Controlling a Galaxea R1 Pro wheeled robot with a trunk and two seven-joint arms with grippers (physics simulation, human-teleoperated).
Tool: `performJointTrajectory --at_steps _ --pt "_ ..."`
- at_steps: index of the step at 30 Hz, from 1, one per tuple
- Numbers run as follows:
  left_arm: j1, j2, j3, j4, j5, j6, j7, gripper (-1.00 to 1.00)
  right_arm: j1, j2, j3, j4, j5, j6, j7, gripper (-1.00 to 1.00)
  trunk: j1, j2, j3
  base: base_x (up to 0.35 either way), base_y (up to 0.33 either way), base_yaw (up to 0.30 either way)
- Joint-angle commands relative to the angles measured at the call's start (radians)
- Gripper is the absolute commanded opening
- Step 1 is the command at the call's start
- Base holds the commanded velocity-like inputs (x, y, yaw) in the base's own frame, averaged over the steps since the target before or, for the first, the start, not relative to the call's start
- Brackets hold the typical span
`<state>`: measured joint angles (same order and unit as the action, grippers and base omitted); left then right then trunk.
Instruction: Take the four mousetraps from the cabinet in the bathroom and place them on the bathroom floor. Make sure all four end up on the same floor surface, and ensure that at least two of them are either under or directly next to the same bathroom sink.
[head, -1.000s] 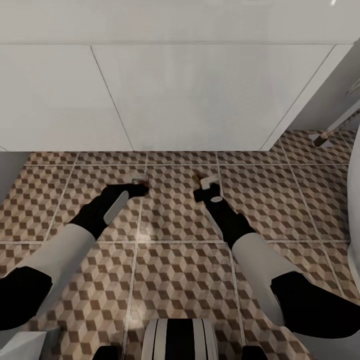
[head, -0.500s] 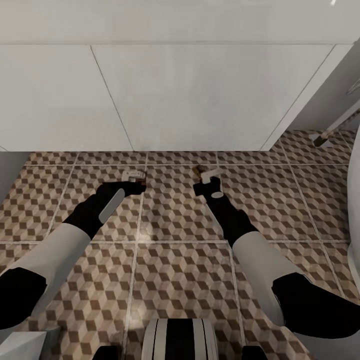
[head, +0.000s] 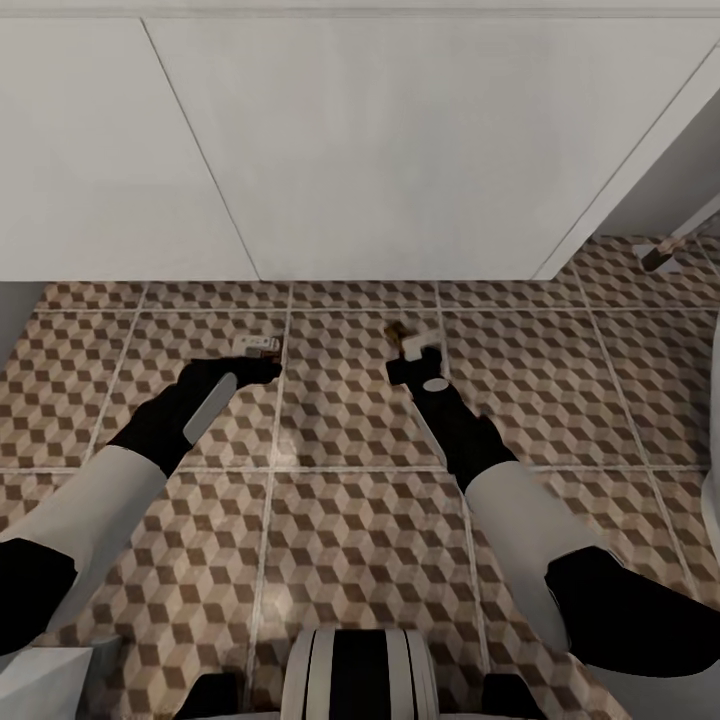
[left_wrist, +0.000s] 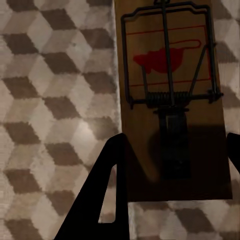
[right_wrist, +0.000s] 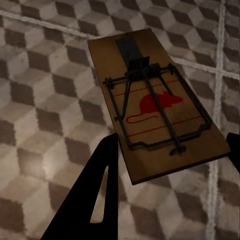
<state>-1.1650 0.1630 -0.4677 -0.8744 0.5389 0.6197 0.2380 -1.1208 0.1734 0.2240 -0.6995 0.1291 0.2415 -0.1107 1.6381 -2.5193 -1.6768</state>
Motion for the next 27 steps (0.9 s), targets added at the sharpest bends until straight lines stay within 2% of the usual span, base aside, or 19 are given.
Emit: performJointTrajectory --at_steps 1,8,22,27 --pt "-0.001 0.005 -0.005 -0.01 0.01 0.002 0.01 -1.0 0.0 0.0 0.003 -0.001 0.009 0.009 -0.004 -1.0 0.0 -0.001 -0.006 0.0 0.0 0.0" --pt "-0.001 0.012 -0.005 -0.031 0.01 0.058 0.011 -1.0 0.0 0.0 0.003 -0.02 0.009 0.031 -0.004 -1.0 0.003 -0.002 -0.044 0.0 0.0 0.0" --pt "-0.001 0.012 -0.005 -0.033 0.01 0.063 0.011 -1.0 0.0 0.001 0.003 -0.024 0.009 0.039 -0.004 -1.0 0.01 -0.005 -0.12 0.0 0.0 0.0" --pt "-0.001 0.012 -0.005 -0.033 0.01 0.063 0.011 -1.0 0.0 0.001 0.003 -0.024 0.009 0.039 -0.004 -1.0 0.01 -0.005 -0.128 0.0 0.0 0.0"
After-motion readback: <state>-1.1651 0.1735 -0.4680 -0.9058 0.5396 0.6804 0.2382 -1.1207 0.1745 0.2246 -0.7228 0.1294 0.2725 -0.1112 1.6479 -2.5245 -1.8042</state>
